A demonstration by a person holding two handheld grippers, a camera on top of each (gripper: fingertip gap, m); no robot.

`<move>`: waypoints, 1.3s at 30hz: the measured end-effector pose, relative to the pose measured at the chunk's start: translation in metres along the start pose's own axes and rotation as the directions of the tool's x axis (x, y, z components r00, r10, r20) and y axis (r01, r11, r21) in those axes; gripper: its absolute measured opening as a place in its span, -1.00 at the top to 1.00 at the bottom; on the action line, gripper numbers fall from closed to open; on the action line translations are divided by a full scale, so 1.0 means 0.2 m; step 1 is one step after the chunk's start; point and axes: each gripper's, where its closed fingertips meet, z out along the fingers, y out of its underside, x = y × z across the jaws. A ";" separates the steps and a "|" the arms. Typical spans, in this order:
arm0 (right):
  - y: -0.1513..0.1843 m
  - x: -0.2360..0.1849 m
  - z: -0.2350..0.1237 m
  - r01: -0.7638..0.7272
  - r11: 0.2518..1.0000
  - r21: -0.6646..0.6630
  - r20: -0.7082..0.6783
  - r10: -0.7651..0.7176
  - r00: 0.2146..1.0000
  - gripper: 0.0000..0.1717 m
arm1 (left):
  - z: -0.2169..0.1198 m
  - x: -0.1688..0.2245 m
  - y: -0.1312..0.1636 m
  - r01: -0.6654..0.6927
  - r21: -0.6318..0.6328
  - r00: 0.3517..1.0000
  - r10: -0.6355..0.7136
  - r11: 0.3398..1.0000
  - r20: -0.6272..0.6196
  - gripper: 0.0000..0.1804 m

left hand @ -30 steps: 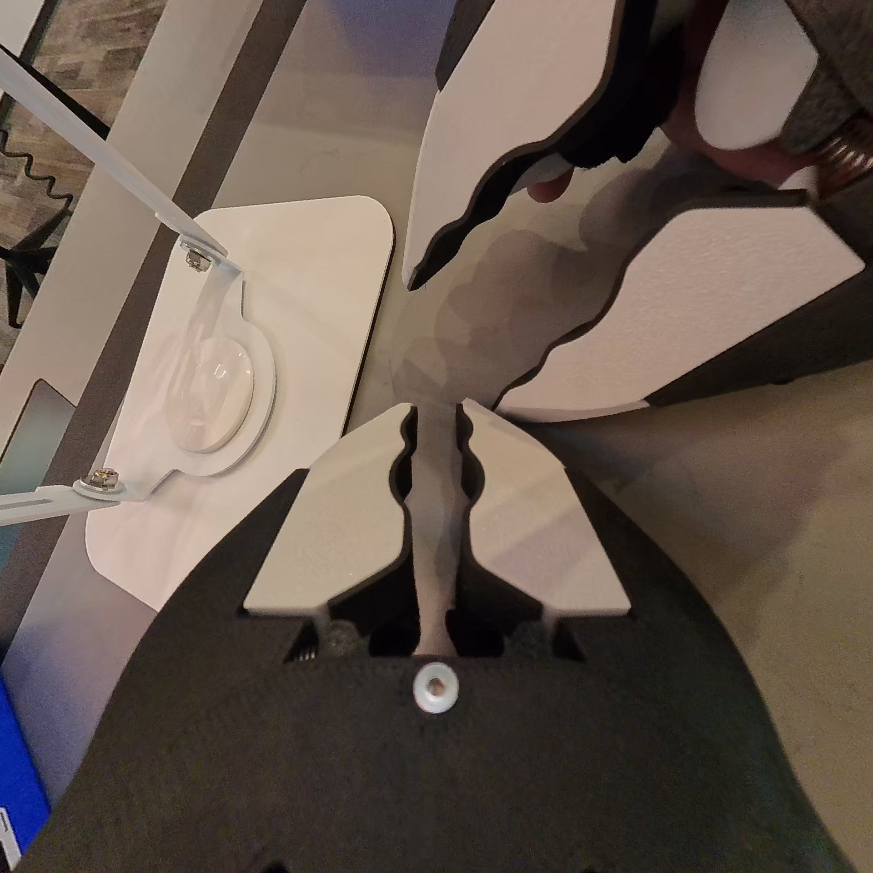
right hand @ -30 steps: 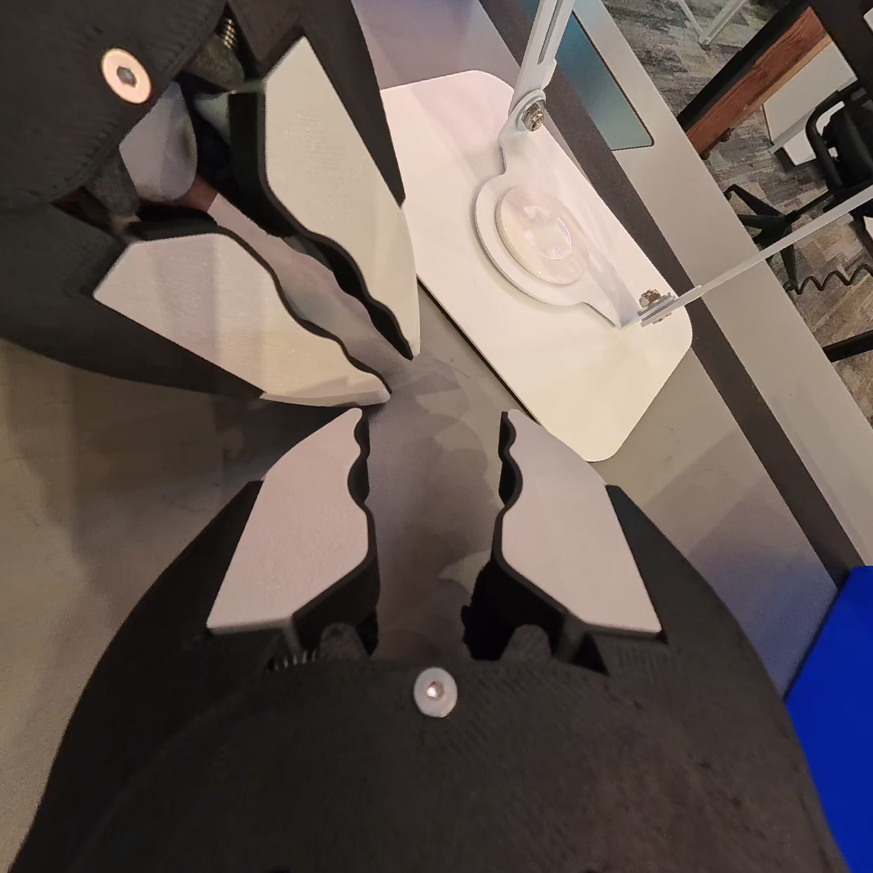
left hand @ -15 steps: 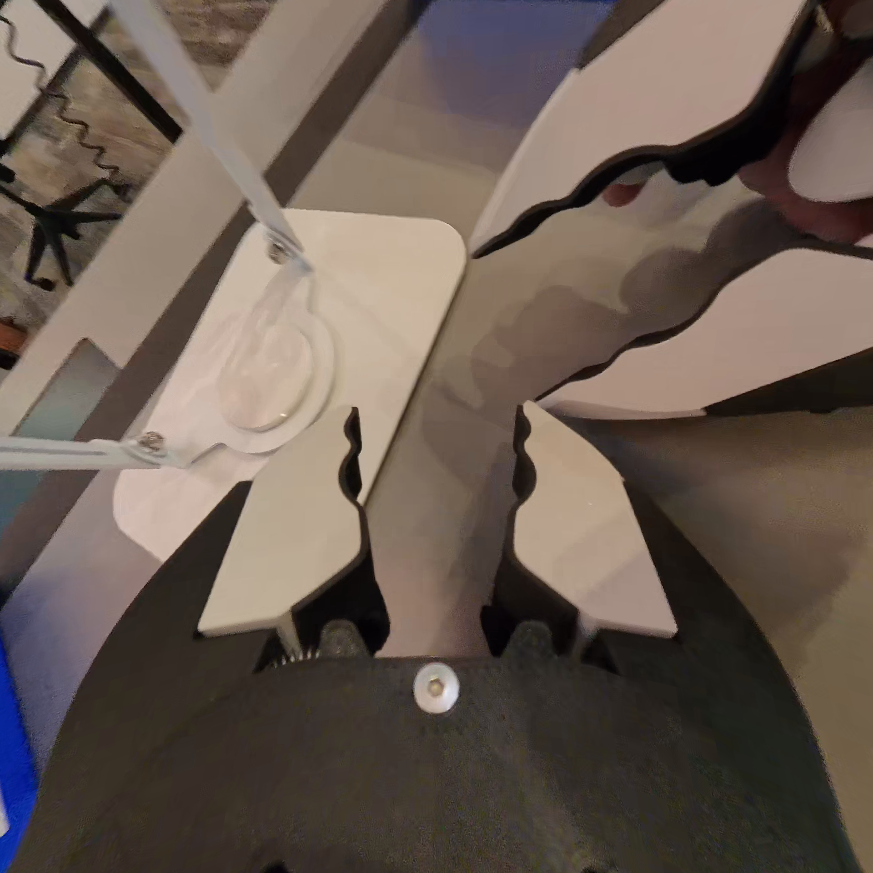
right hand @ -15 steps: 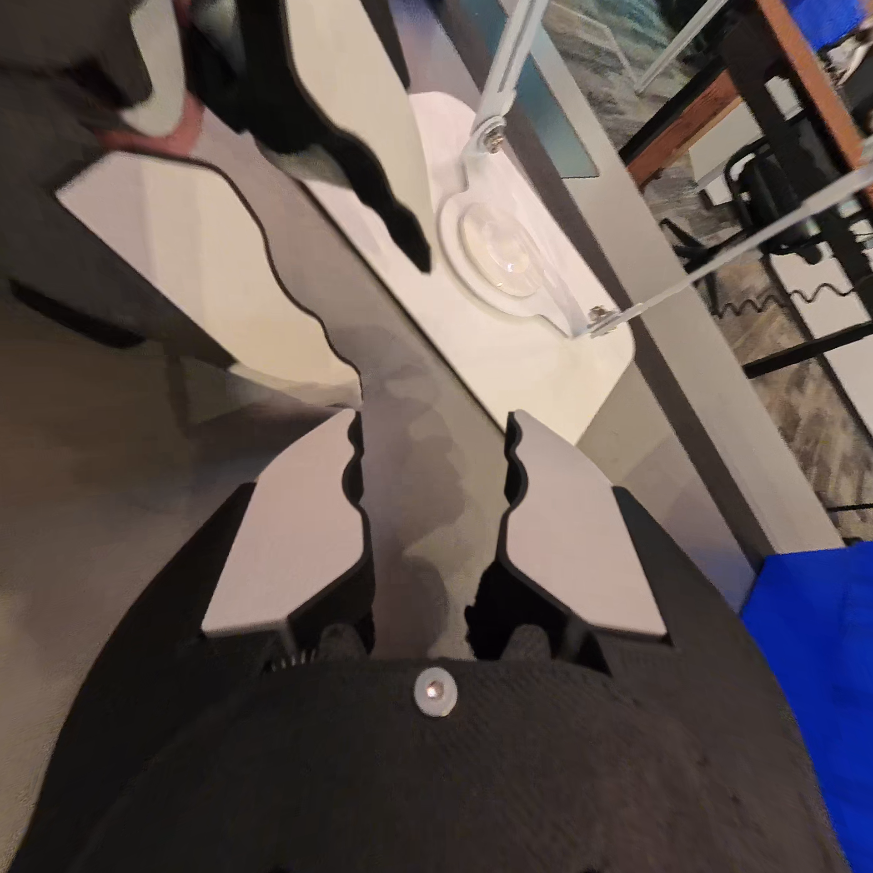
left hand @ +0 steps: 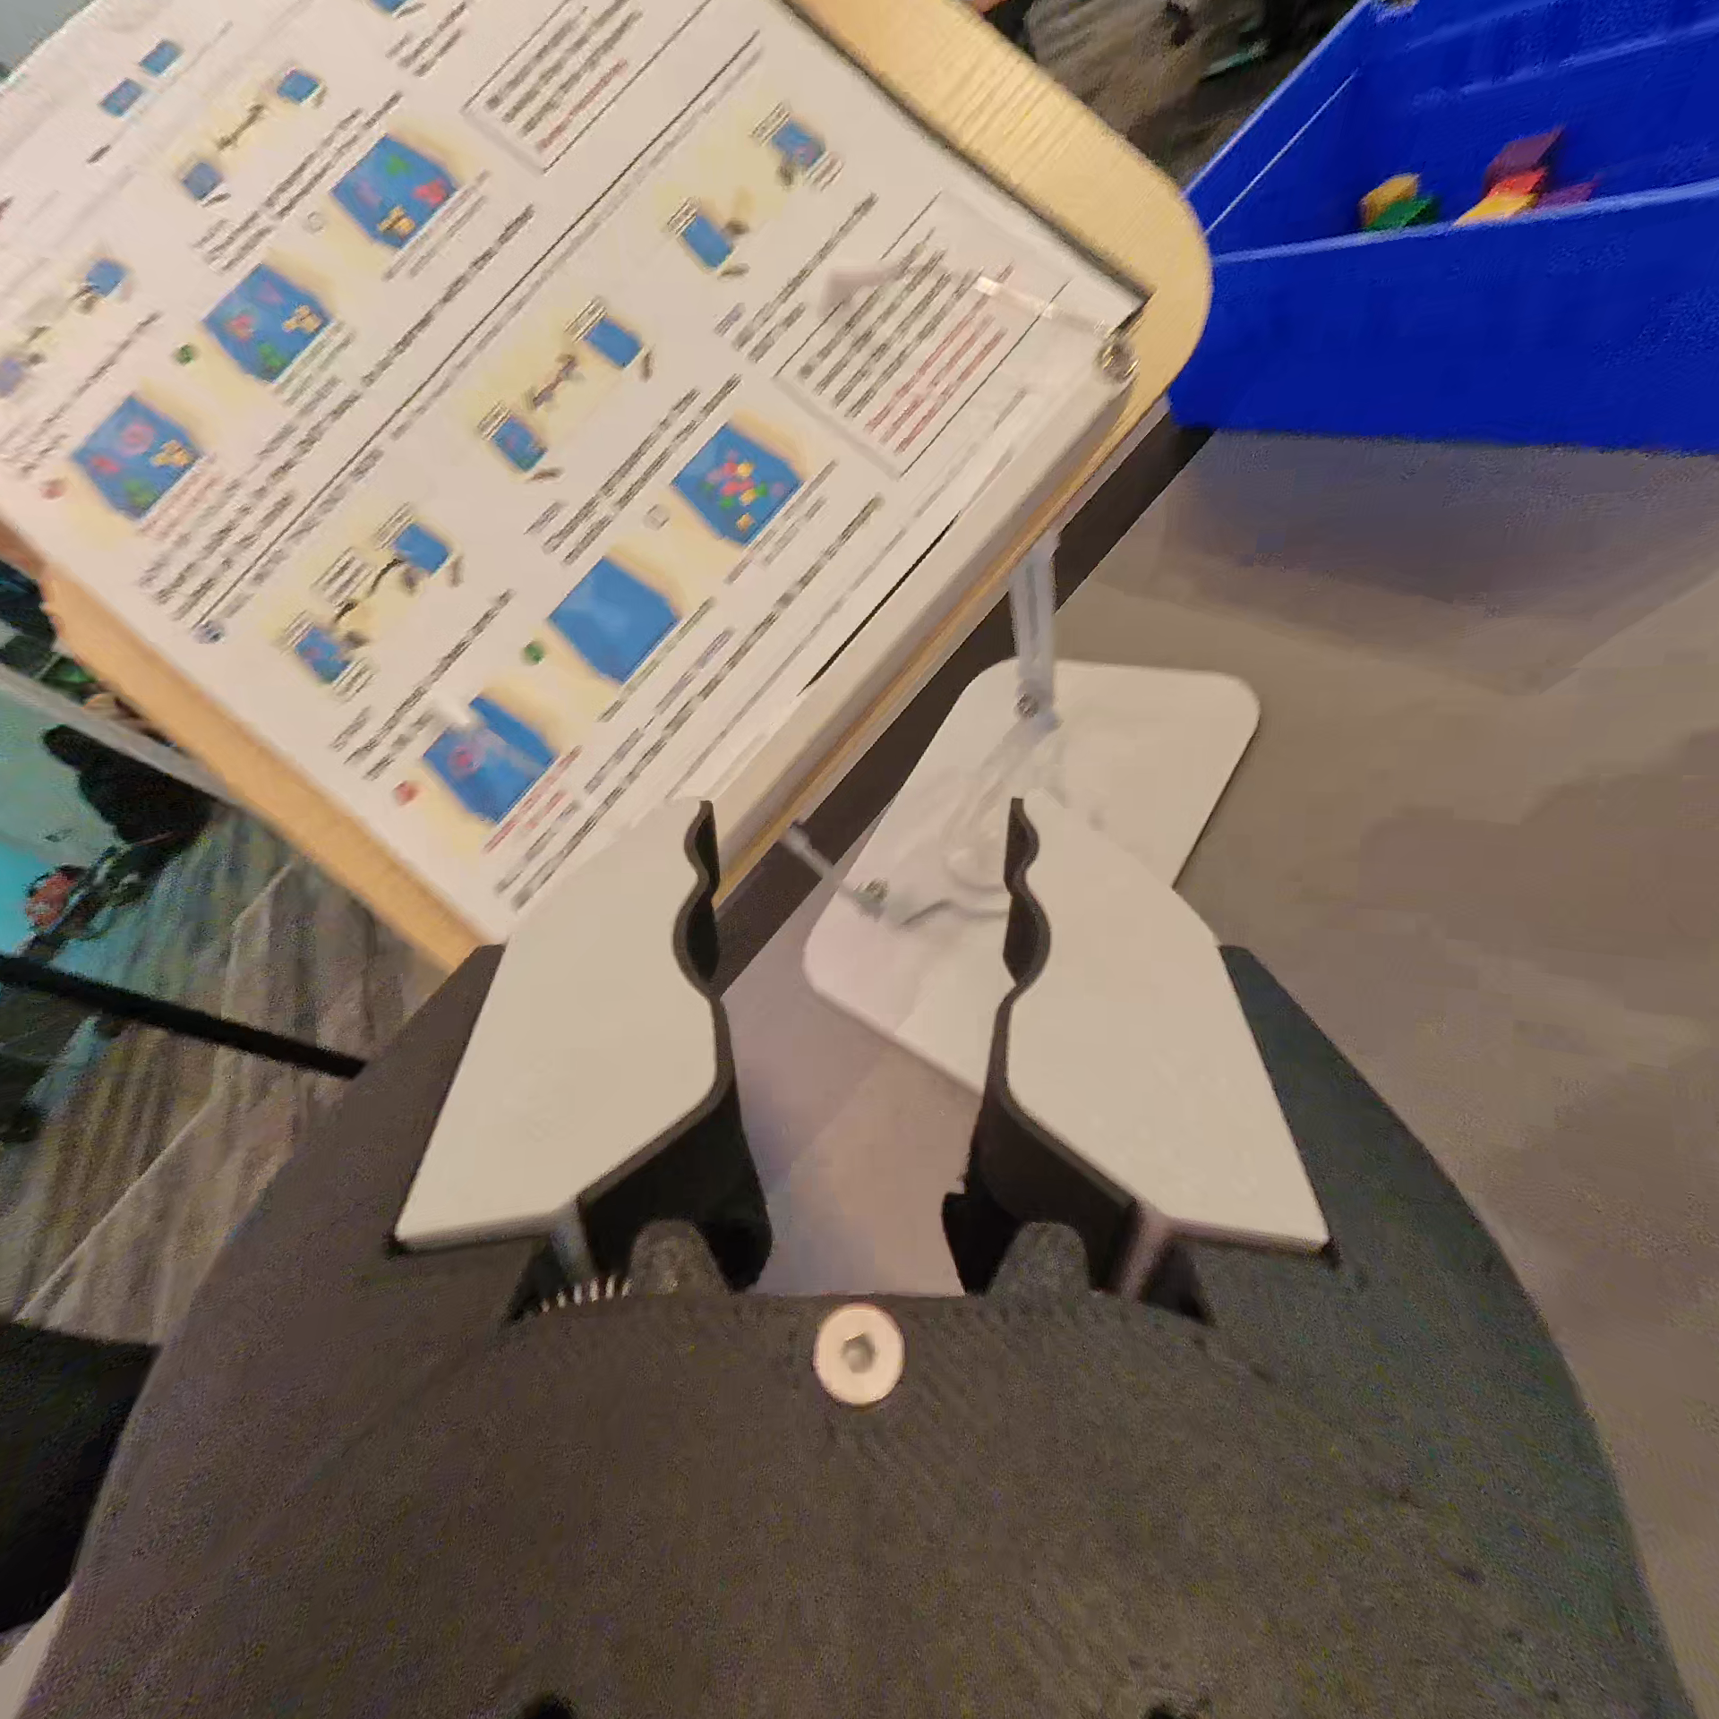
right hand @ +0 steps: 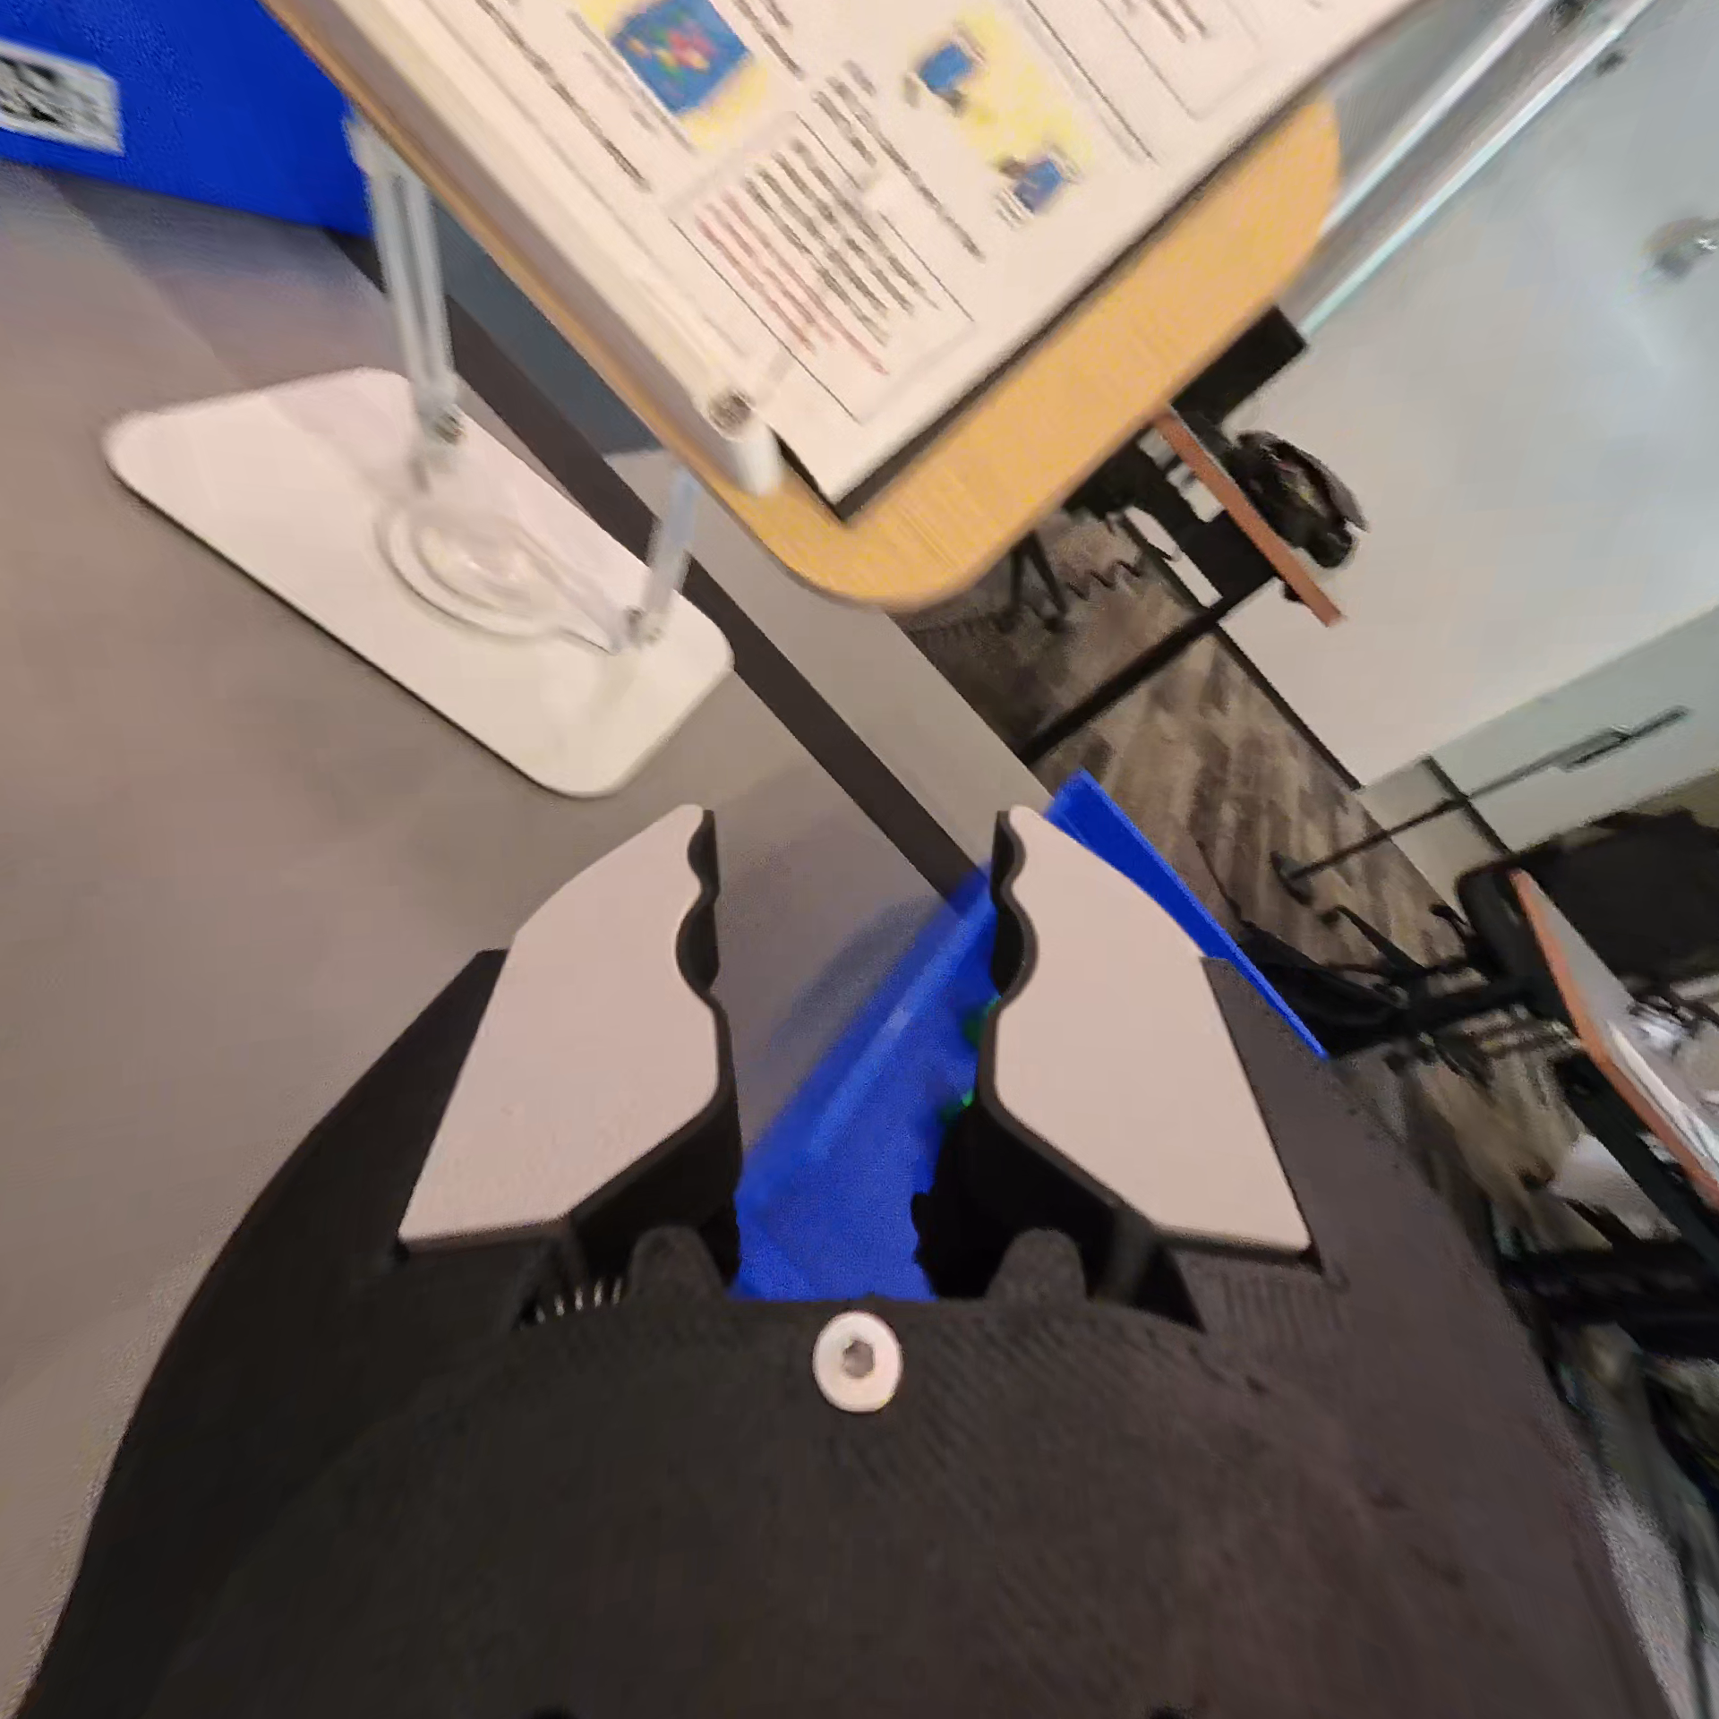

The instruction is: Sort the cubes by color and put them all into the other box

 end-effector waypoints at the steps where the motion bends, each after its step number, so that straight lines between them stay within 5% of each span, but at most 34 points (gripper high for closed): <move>1: 0.06 0.05 -0.04 -0.004 1.000 -0.022 -0.020 0.003 1.000 0.33 | -0.04 -0.03 0.04 -0.007 -0.010 1.000 0.007 1.000 0.013 0.34; 8: 0.48 0.09 -0.06 -0.112 0.980 -0.166 -0.027 0.109 0.994 0.16 | -0.24 -0.26 0.47 0.122 -0.104 0.978 -0.102 0.987 0.180 -0.08; 12: 0.62 0.00 0.07 -0.139 0.954 -0.267 0.015 0.148 0.989 0.08 | -0.20 -0.28 0.74 0.219 -0.223 0.964 -0.176 0.950 0.199 -0.09; 17: 0.69 -0.06 0.15 -0.110 0.938 -0.330 0.004 0.118 0.993 0.21 | -0.13 -0.29 1.03 0.377 -0.372 0.923 -0.308 0.848 0.232 0.01; 20: 0.70 -0.12 0.18 -0.078 0.941 -0.329 0.038 0.095 0.995 0.45 | -0.09 -0.23 1.12 0.446 -0.434 0.894 -0.418 0.783 0.164 0.41; 23: 0.71 -0.14 0.20 -0.014 0.939 -0.343 0.003 0.016 1.000 0.51 | -0.07 -0.25 1.16 0.432 -0.458 0.901 -0.401 0.777 0.168 0.70; 29: 0.70 -0.13 0.22 -0.038 0.946 -0.321 -0.011 0.036 0.999 0.56 | -0.08 -0.32 1.21 0.423 -0.477 0.906 -0.365 0.770 0.215 0.94; 39: 0.73 -0.06 0.11 -0.021 0.951 -0.307 -0.016 0.017 1.000 0.74 | -0.20 -0.28 1.17 0.435 -0.464 0.895 -0.426 0.772 0.131 0.95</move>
